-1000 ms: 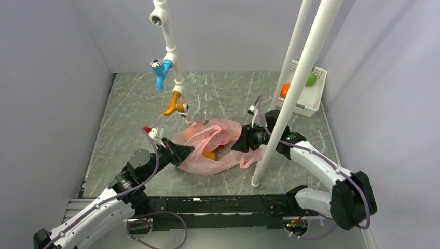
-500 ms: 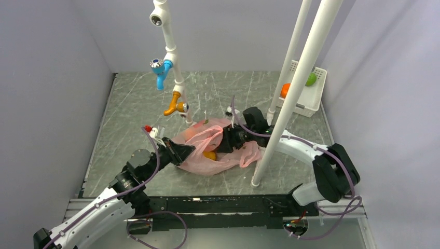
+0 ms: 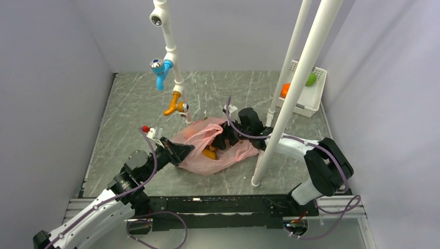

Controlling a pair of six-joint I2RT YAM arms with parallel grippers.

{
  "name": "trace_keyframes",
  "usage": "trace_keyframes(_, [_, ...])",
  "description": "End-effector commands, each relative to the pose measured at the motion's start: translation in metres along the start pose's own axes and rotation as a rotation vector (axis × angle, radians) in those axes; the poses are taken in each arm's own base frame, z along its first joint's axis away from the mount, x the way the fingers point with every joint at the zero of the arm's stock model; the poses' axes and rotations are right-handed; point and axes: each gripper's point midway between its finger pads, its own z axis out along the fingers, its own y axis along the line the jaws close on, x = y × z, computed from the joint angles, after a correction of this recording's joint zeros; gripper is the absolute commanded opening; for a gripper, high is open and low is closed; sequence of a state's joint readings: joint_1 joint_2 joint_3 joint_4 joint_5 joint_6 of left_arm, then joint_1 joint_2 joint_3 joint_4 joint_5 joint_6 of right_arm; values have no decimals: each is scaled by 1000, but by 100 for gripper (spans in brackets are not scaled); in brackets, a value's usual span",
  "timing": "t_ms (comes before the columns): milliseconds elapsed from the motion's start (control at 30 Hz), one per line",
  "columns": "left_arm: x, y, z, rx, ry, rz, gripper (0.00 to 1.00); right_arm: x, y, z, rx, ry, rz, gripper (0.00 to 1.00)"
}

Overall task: Take the fake fruits out of the plastic bag
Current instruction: Take out the fake fruit from the plastic bag.

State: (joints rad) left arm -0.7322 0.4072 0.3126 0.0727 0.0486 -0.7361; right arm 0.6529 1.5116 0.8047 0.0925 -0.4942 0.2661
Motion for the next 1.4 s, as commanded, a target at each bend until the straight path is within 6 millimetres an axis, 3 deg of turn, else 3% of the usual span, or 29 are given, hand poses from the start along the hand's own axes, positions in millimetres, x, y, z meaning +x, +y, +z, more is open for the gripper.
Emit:
trace_keyframes(0, [-16,-17,1,64,-51,5,0,-46,-19,6,115,-171,-140,85])
trace_keyframes(167, [-14,-14,0,51,-44,5,0,-46,-37,22,161,-109,-175,89])
trace_keyframes(400, [-8,-11,-1,47,-31,-8,0,-21,-77,25,325,-32,-153,96])
trace_keyframes(633, [-3,-4,0,23,-16,-23,0,17,-91,23,363,65,-55,98])
trace_keyframes(700, [-1,0,0,-1,-6,-28,0,31,-87,23,332,78,-33,95])
trace_keyframes(867, [5,8,-1,-35,4,-53,0,43,-83,28,287,97,-38,65])
trace_keyframes(933, [6,9,-1,-42,9,-59,0,42,-85,30,285,104,-48,64])
trace_keyframes(1000, [9,12,-2,-56,22,-61,0,41,-90,32,307,109,-49,74])
trace_keyframes(1100, [10,14,-2,-72,30,-65,0,41,-89,35,300,110,-47,75])
trace_keyframes(1233, [13,17,-3,-90,42,-68,0,41,-80,38,264,102,-42,61])
trace_keyframes(1367, [17,23,-2,-110,54,-72,0,26,-60,36,215,60,-52,45])
